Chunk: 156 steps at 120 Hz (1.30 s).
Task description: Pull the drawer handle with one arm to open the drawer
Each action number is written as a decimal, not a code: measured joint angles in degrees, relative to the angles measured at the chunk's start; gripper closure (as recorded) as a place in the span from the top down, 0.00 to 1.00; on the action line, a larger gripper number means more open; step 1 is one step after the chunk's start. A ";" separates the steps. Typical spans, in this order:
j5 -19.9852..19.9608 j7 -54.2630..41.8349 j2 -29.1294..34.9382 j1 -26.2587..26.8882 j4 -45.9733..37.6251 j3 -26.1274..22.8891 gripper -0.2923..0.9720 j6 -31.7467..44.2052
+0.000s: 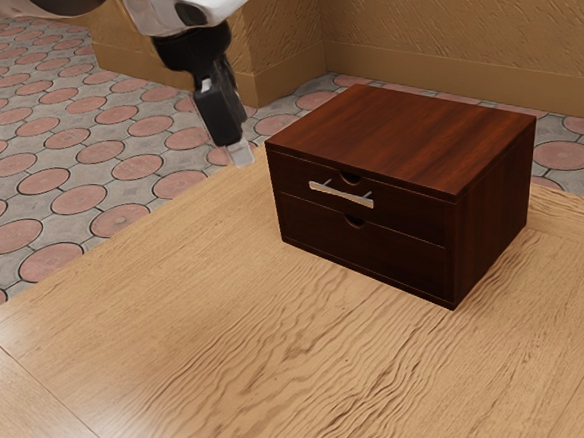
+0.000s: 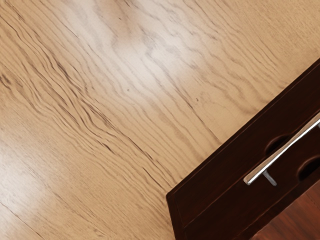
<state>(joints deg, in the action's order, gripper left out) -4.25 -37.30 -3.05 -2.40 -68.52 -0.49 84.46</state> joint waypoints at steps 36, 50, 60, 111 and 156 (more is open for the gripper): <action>3.02 -23.22 -6.44 3.05 -0.05 -1.58 0.77 3.70; 3.66 -29.65 -8.89 2.97 -0.14 -1.52 0.77 4.96; 4.21 -33.48 -10.04 3.02 -0.35 -1.46 0.77 5.69; 3.95 -46.32 -5.23 3.73 -16.61 -0.93 0.77 23.48; 2.13 -52.07 -7.30 3.48 -20.35 -0.83 0.77 35.77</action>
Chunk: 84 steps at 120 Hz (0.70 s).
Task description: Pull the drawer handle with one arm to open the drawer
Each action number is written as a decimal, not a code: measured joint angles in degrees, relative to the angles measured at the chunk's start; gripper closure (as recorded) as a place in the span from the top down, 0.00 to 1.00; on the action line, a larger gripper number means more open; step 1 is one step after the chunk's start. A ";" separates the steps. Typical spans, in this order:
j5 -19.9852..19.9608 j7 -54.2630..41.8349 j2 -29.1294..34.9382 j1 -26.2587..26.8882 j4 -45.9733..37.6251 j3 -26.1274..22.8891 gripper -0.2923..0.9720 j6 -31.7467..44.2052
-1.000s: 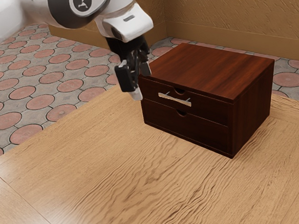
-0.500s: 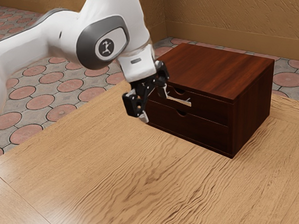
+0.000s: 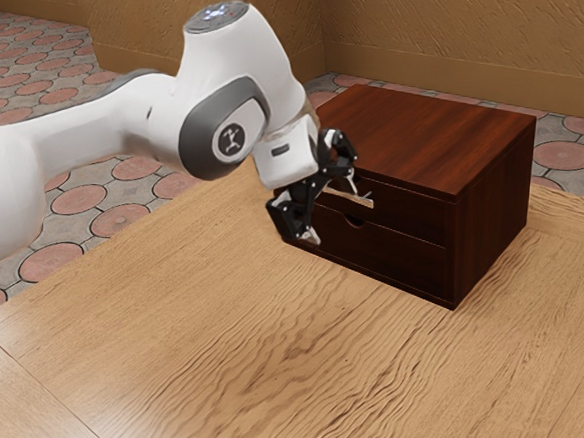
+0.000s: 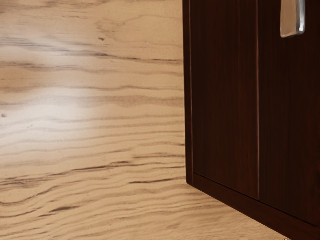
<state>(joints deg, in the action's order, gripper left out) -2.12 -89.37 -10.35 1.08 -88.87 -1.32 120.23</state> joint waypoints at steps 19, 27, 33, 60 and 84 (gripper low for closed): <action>-0.46 -1.52 -1.17 0.07 0.06 0.90 0.77 2.33; -0.70 -2.06 -1.32 0.08 0.07 1.73 0.77 2.88; -0.82 -2.42 -1.38 0.00 0.07 2.01 0.77 3.19; -1.00 -3.76 -1.40 -0.01 0.08 3.03 0.77 3.93; -1.01 -4.63 -1.39 -0.06 0.08 4.57 0.77 4.16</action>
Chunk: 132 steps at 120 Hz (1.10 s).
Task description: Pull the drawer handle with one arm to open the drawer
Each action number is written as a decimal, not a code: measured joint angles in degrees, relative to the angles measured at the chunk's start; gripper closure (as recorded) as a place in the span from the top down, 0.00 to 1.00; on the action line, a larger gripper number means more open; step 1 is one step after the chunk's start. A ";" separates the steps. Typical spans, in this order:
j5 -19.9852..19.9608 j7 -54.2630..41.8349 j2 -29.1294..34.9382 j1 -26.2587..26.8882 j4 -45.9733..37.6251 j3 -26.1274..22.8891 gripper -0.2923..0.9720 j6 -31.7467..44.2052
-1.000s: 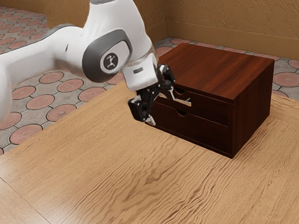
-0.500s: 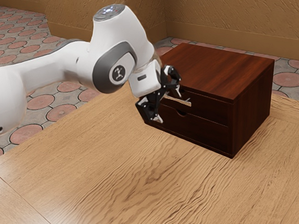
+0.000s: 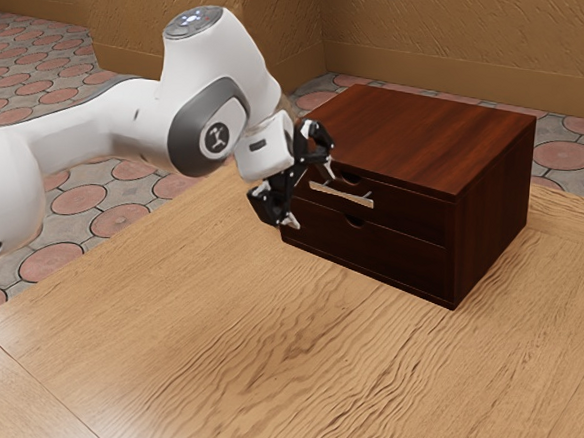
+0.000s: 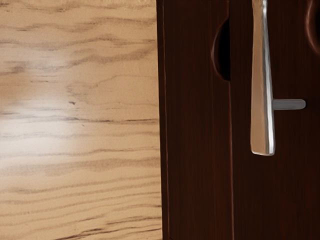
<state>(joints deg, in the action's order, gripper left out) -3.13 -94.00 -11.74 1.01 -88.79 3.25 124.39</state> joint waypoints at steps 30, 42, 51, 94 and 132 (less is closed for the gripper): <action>-0.03 -0.78 -1.42 -0.34 0.35 0.18 0.77 0.10; -0.03 -1.02 -2.13 -0.55 1.36 0.08 0.77 0.07; -0.03 -1.17 -2.58 -0.79 2.36 -0.07 0.77 -0.07; -0.03 -1.69 -5.33 -1.23 4.60 -0.26 0.77 -0.62; -0.11 -1.94 -5.96 -1.36 5.00 -0.18 0.77 -0.78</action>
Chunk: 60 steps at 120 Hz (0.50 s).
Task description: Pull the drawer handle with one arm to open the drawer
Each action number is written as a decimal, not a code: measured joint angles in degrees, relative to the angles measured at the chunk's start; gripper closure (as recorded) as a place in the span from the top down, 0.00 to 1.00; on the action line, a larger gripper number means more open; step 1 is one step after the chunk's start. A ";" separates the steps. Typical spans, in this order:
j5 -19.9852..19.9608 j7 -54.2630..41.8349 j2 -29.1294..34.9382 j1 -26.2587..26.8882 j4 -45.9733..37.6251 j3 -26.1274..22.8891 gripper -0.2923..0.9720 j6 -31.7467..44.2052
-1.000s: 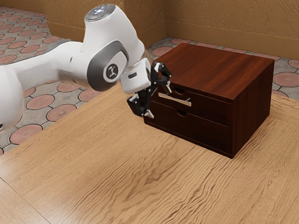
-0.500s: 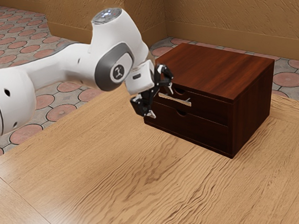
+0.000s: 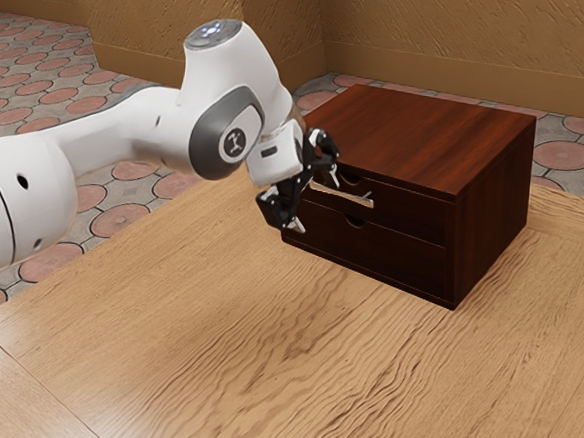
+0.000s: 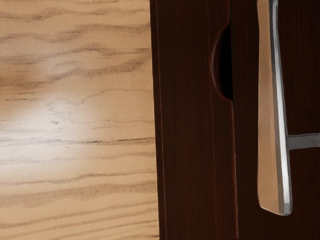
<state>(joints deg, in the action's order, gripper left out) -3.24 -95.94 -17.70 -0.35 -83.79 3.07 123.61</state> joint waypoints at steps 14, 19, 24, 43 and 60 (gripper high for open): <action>0.00 -0.05 -0.01 -0.01 0.15 0.01 0.75 -0.05; 0.02 -0.07 -0.01 -0.02 0.17 0.01 0.73 -0.09; 0.04 -0.08 -0.01 -0.06 0.19 0.01 0.71 -0.19; 0.17 -0.14 0.03 -0.04 0.43 -0.06 0.65 -0.58; 0.28 -0.17 0.08 -0.03 0.45 -0.07 0.61 -0.80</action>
<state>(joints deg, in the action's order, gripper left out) -2.96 -96.11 -17.62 -0.38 -83.34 3.00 122.81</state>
